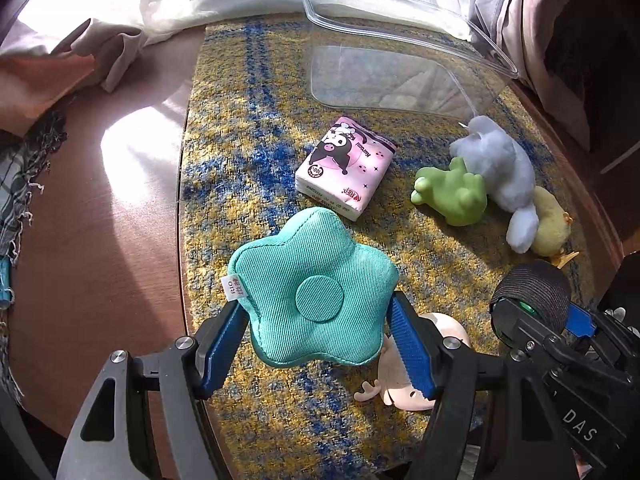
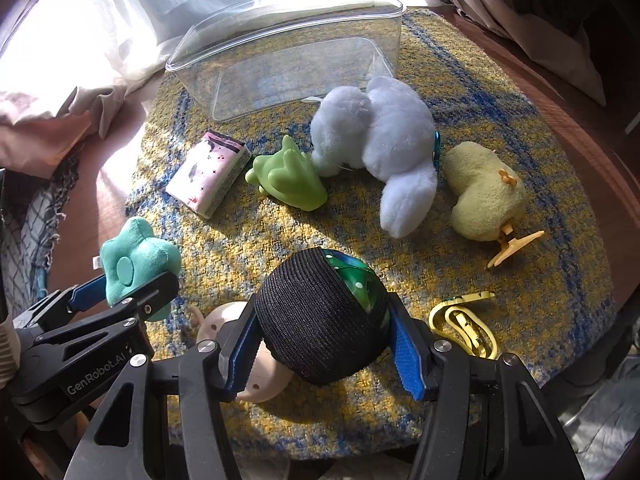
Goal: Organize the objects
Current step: 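Carry the teal cushion over the clear box with the left gripper while the right carries the black ball there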
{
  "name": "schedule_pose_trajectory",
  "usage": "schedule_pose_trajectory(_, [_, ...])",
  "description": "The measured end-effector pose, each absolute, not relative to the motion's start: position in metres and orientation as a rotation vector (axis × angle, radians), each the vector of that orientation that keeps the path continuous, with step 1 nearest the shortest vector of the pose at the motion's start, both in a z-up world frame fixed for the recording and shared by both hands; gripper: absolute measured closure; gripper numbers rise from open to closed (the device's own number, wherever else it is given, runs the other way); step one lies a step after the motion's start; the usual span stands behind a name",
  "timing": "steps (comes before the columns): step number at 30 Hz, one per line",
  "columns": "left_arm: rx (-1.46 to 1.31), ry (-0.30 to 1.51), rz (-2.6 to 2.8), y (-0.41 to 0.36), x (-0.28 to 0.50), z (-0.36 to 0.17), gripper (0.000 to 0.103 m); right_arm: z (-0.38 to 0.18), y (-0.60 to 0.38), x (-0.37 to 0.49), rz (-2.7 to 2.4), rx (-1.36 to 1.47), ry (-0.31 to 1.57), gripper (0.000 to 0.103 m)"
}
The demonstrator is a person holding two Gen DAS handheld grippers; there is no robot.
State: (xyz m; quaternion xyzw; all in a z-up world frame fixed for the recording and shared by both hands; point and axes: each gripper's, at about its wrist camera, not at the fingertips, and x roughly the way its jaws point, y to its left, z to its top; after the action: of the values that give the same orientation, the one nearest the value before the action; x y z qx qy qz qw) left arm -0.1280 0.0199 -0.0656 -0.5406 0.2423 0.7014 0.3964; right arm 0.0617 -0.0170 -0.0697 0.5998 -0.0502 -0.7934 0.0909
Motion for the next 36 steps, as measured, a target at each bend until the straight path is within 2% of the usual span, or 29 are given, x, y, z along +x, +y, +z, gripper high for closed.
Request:
schedule_pose_trajectory(24, [-1.355,0.44,1.879,0.044,-0.102,-0.022,0.033,-0.012,0.024,0.037,-2.34,1.593,-0.006,0.044])
schedule_pose_trajectory(25, [-1.35,0.435,1.882,0.046,-0.102,-0.02,0.033,-0.01,0.024,0.035,-2.243,1.554,0.066,0.044])
schedule_pose_trajectory(28, [-1.33,0.438,1.898,0.053,-0.101,-0.013,0.033,-0.004,0.028,0.03,-2.169,1.498,0.113,0.044])
schedule_pose_trajectory(36, [-1.278,0.422,1.92,0.068,-0.097,0.006,0.033,0.012,0.033,0.014,-2.172,1.426,0.106,0.044])
